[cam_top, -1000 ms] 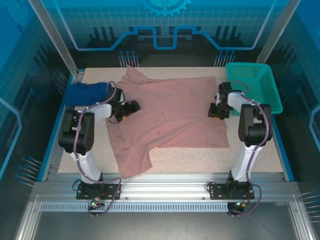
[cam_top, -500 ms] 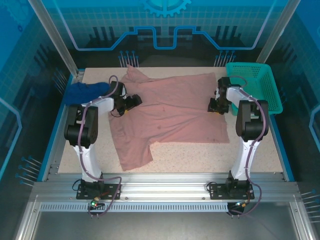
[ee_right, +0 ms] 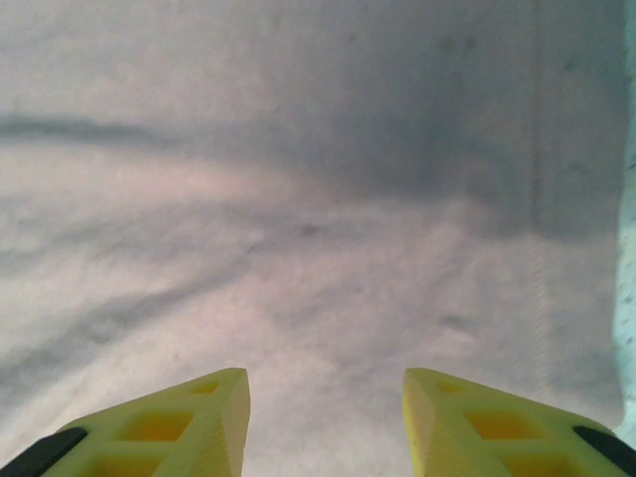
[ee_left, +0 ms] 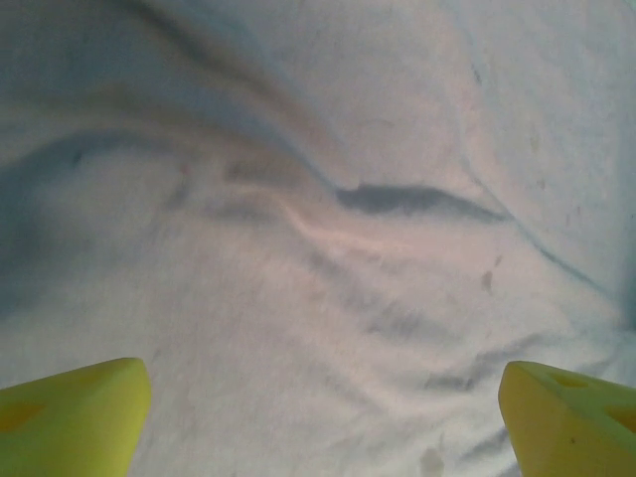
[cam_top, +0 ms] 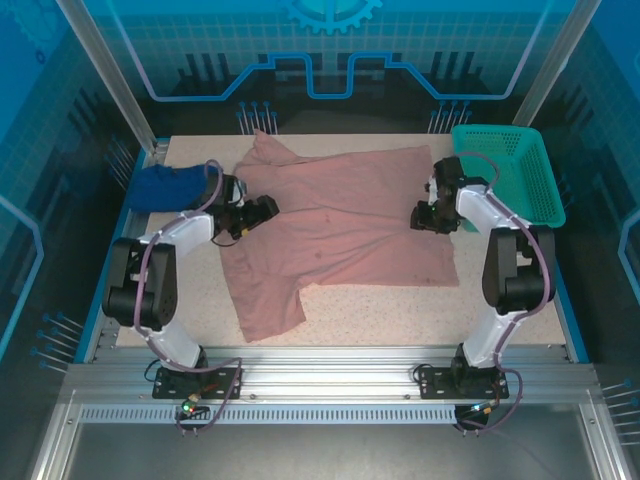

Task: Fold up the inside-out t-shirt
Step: Move the T-shirt to the center of the table.

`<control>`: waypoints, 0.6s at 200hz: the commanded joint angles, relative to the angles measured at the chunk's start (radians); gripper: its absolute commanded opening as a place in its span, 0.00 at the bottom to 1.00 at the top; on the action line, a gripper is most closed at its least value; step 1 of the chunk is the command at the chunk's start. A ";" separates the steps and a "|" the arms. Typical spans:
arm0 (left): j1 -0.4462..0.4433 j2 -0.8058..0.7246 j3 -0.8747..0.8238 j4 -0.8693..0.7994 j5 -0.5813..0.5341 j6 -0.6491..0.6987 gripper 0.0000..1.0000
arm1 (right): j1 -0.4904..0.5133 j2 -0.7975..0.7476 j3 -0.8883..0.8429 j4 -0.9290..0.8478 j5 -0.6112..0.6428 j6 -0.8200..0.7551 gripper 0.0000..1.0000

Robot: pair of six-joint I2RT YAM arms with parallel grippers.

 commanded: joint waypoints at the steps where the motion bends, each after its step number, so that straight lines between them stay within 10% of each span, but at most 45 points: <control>1: 0.001 -0.039 -0.094 -0.006 0.025 -0.029 0.92 | 0.027 -0.015 -0.072 0.002 -0.066 0.034 0.45; 120: -0.075 -0.161 -0.332 -0.100 -0.044 -0.047 0.92 | 0.053 -0.004 -0.279 -0.058 -0.048 0.073 0.41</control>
